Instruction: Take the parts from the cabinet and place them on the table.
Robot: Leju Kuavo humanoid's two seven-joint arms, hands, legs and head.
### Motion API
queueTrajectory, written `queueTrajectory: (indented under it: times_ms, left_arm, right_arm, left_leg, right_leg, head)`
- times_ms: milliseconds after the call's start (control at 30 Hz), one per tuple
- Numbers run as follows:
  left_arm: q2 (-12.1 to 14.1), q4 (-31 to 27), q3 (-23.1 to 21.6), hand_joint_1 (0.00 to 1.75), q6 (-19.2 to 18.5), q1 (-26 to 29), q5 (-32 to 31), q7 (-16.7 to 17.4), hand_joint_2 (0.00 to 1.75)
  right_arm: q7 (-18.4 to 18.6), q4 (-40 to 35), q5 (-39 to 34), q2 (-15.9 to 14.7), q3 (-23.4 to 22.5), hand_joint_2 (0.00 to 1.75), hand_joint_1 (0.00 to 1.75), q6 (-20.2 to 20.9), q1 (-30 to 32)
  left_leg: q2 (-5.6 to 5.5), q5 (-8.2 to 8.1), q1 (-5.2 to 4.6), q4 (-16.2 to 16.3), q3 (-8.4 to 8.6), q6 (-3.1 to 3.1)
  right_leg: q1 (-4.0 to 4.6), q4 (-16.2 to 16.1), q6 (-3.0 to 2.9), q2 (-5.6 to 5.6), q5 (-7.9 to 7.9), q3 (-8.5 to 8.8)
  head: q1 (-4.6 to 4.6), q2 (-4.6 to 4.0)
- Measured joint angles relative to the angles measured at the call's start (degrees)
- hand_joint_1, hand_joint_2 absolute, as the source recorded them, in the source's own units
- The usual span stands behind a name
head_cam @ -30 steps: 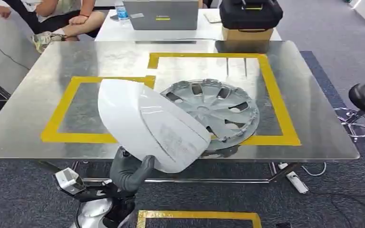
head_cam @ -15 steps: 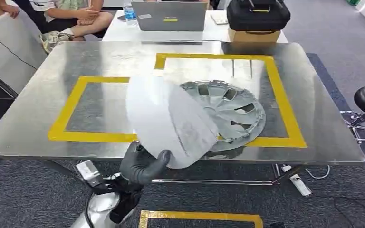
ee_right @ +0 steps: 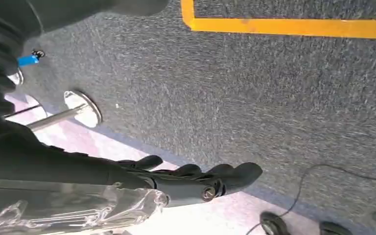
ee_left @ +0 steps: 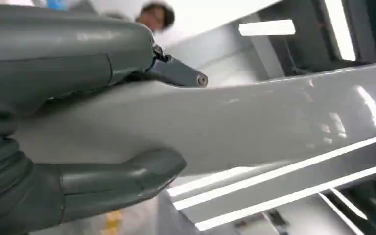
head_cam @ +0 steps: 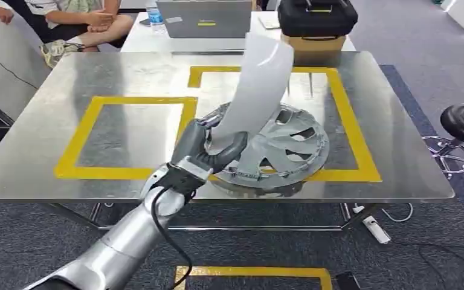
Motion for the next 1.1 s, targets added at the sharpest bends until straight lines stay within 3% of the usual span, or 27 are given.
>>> queueTrajectory:
  times_ms: [67, 100, 133, 233, 267, 300, 333, 400, 433, 467, 500, 600, 667, 700, 767, 800, 833, 867, 900, 967, 1000, 1100]
  left_arm:
    - [0.13, 4.61, 0.0, 1.75, 5.16, -2.77, -3.84, 0.41, 1.75]
    - [0.31, 7.12, 0.04, 1.75, 6.88, -4.3, -5.02, 0.35, 1.75]
    - [0.46, 9.81, 0.09, 1.75, 7.9, -6.08, -6.23, 0.32, 1.75]
    - [1.24, 17.71, 0.22, 1.75, 10.64, -10.65, -9.28, 1.11, 1.75]
    - [1.57, 20.56, 0.28, 1.75, 11.98, -11.8, -10.82, 2.3, 1.75]
    - [1.86, 22.8, 0.29, 1.75, 13.15, -12.84, -12.48, 3.68, 1.75]
    - [2.08, 25.31, 0.29, 1.75, 14.71, -13.98, -15.14, 5.95, 1.75]
    - [2.58, 30.03, 0.04, 1.75, 17.35, -16.85, -21.18, 10.93, 1.75]
    - [2.84, 31.6, -0.06, 1.75, 17.91, -17.95, -22.33, 11.63, 1.75]
    - [3.15, 33.09, -0.22, 1.75, 18.26, -19.09, -22.85, 11.91, 1.75]
    - [3.34, 34.16, -0.33, 1.75, 18.28, -19.79, -23.09, 12.15, 1.75]
    - [3.61, 35.9, -0.41, 1.75, 18.35, -20.34, -23.36, 12.32, 1.75]
    - [3.78, 36.95, -0.66, 1.75, 18.39, -20.88, -23.38, 12.39, 1.75]
    - [3.89, 37.43, -0.74, 1.75, 18.39, -21.29, -23.38, 12.39, 1.75]
    - [4.2, 38.29, -0.87, 1.75, 18.41, -21.48, -23.38, 12.41, 1.75]
    - [4.3, 38.7, -0.96, 1.75, 18.41, -21.37, -23.38, 12.41, 1.75]
    - [4.42, 39.03, -1.0, 1.75, 18.39, -21.29, -23.38, 12.5, 1.75]
    - [4.52, 39.4, -1.03, 1.75, 18.41, -21.3, -23.4, 12.52, 1.75]
    - [4.55, 39.57, -1.07, 1.75, 18.54, -21.35, -23.92, 13.06, 1.75]
    - [4.66, 40.08, -1.53, 1.75, 18.54, -22.05, -26.91, 16.31, 1.75]
    - [4.92, 40.94, -2.33, 1.75, 18.05, -22.82, -29.82, 19.95, 1.75]
    - [6.01, 43.55, -5.24, 1.75, 14.21, -24.76, -39.12, 31.18, 1.75]
  right_arm:
    - [0.2, 0.0, 0.44, 0.0, 0.42, 1.75, 0.0, 0.22, -0.17]
    - [0.44, 0.0, 0.74, 0.0, 0.7, 1.75, 0.0, 0.33, -0.26]
    - [0.59, 0.0, 0.85, 0.0, 0.96, 1.75, 0.0, 0.48, -0.33]
    - [0.92, 0.0, 0.89, 0.02, 1.59, 1.75, 0.0, 0.83, -0.77]
    - [0.94, 0.0, 0.89, 0.02, 1.68, 1.75, 0.0, 0.83, -0.78]
    - [1.0, 0.0, 0.83, 0.02, 1.73, 1.75, 0.0, 0.85, -0.78]
    - [1.07, 0.0, 0.74, 0.02, 1.77, 1.75, 0.0, 0.85, -0.79]
    - [1.07, 0.0, 0.74, 0.02, 2.01, 1.75, 0.0, 0.85, -0.95]
    - [1.09, 0.0, 0.74, 0.02, 2.05, 1.75, 0.0, 0.85, -1.05]
    - [1.09, 0.0, 0.74, 0.07, 2.12, 1.75, 0.0, 0.87, -1.2]
    - [1.09, 0.02, 0.74, 0.09, 2.21, 1.75, 0.0, 0.96, -1.25]
    - [1.14, 0.02, 0.74, 0.09, 2.45, 1.75, 0.0, 0.96, -1.19]
    - [1.18, 0.0, 0.72, 0.15, 2.47, 1.75, 0.0, 0.94, -1.23]
    - [1.18, 0.0, 0.74, 0.09, 2.47, 1.75, 0.0, 0.94, -1.28]
    - [1.18, 0.0, 0.74, 0.11, 2.47, 1.75, 0.0, 0.94, -1.31]
    - [1.18, 0.0, 0.74, 0.11, 2.47, 1.75, 0.0, 0.96, -1.23]
    - [1.18, 0.0, 0.74, 0.11, 2.47, 1.75, 0.0, 0.96, -1.17]
    - [1.18, 0.0, 0.72, 0.11, 2.47, 1.75, 0.0, 0.96, -1.17]
    - [1.18, 0.0, 0.74, 0.11, 2.47, 1.75, 0.0, 0.96, -1.22]
    - [1.18, 0.0, 0.74, 0.13, 2.51, 1.75, 0.0, 1.01, -1.32]
    - [1.18, 0.0, 0.78, 0.13, 2.53, 1.75, 0.0, 1.07, -1.41]
    - [1.46, 0.0, 0.96, 0.15, 2.71, 1.75, 0.0, 1.46, -1.55]
  left_leg:
    - [-0.08, 0.2, -0.17, -0.07, -0.18, 0.54]
    - [-0.03, 0.47, 0.21, -0.34, -0.08, 0.96]
    - [-0.04, 0.52, 0.25, -0.34, -0.09, 1.17]
    - [0.03, 0.55, 0.17, -0.33, -0.13, 1.53]
    - [0.05, 0.55, 0.13, -0.32, -0.12, 1.53]
    - [0.05, 0.55, 0.12, -0.32, -0.08, 1.53]
    - [0.0, 0.54, 0.12, -0.31, -0.06, 1.52]
    - [-0.04, 0.44, 0.21, -0.26, 0.1, 1.35]
    - [-0.05, 0.35, 0.12, -0.24, 0.08, 1.1]
    - [-0.14, 0.3, -0.29, 0.11, -0.32, 0.8]
    - [-0.17, 0.55, -0.29, -0.13, -0.41, 0.45]
    - [-0.13, 0.75, -0.16, -0.43, -0.33, 0.02]
    - [-0.1, -0.36, -0.14, 0.36, -0.69, -0.69]
    - [-0.07, -2.4, -0.1, 3.51, -2.18, -0.98]
    - [-0.06, -6.81, -0.01, 13.32, -6.89, -1.28]
    - [-0.06, -7.8, -0.01, 17.08, -8.91, -1.34]
    - [-0.06, -7.46, 0.01, 18.23, -9.77, -1.35]
    - [-0.05, -5.64, 0.04, 16.75, -9.28, -1.27]
    - [-0.05, -2.99, 0.08, 12.99, -7.58, -1.16]
    - [0.02, 1.85, 0.15, 3.22, -2.78, -1.04]
    - [0.02, 1.66, 0.14, 0.6, -1.54, -1.08]
    - [-0.15, 1.2, -0.13, 0.15, -1.77, -0.04]
  right_leg:
    - [-0.18, -0.33, 0.58, -0.03, 0.3, 0.05]
    - [-0.25, -0.12, 0.87, -0.04, 0.12, -0.23]
    - [-0.25, 1.21, 1.18, -0.15, -0.91, -0.92]
    - [-0.28, 14.35, 1.64, -0.17, -6.81, -7.01]
    - [-0.28, 17.58, 1.68, -0.17, -7.5, -8.66]
    - [-0.29, 17.79, 1.66, -0.17, -6.79, -8.94]
    - [-0.29, 15.52, 1.57, -0.18, -4.99, -7.99]
    - [-0.38, 5.07, 1.34, -0.25, 0.34, -3.09]
    - [-0.45, 1.39, 1.34, -0.37, 1.03, -1.52]
    - [-0.28, 0.02, 1.03, -0.22, 0.38, -0.48]
    - [-0.28, 0.36, 0.58, -0.14, 0.51, -0.79]
    - [-0.08, 0.46, -0.03, 0.02, 0.51, -1.01]
    - [-0.5, 0.09, -0.73, -0.01, 0.77, -0.82]
    - [-0.51, 0.09, -1.09, -0.05, 0.73, -0.84]
    - [-0.5, 0.09, -1.27, -0.05, 0.65, -0.83]
    - [-0.51, 0.09, -1.31, -0.05, 0.62, -0.83]
    - [-0.51, 0.1, -1.32, -0.05, 0.61, -0.8]
    - [-0.52, 0.1, -1.32, -0.03, 0.59, -0.74]
    - [-0.53, 0.11, -1.29, -0.01, 0.57, -0.6]
    - [-0.53, 0.15, -0.95, -0.01, 0.37, -0.38]
    - [-0.03, 0.56, -0.59, 0.01, 0.2, -0.68]
    - [-0.27, 0.13, 0.22, 0.02, 0.56, -0.87]
  head:
    - [-0.05, 0.0]
    - [-0.2, 0.0]
    - [0.26, 0.0]
    - [0.61, 0.0]
    - [0.55, 0.0]
    - [0.59, 0.0]
    - [0.57, 0.0]
    - [0.57, 0.0]
    - [0.59, 0.0]
    - [0.63, 0.0]
    - [0.46, 0.0]
    - [0.5, 0.0]
    - [0.5, 0.0]
    - [0.09, 0.0]
    - [0.11, 0.0]
    - [0.02, 0.0]
    - [0.02, 0.0]
    - [-0.02, 0.0]
    - [-0.02, 0.0]
    - [-0.02, 0.0]
    - [-0.2, 0.0]
    - [0.09, 0.0]
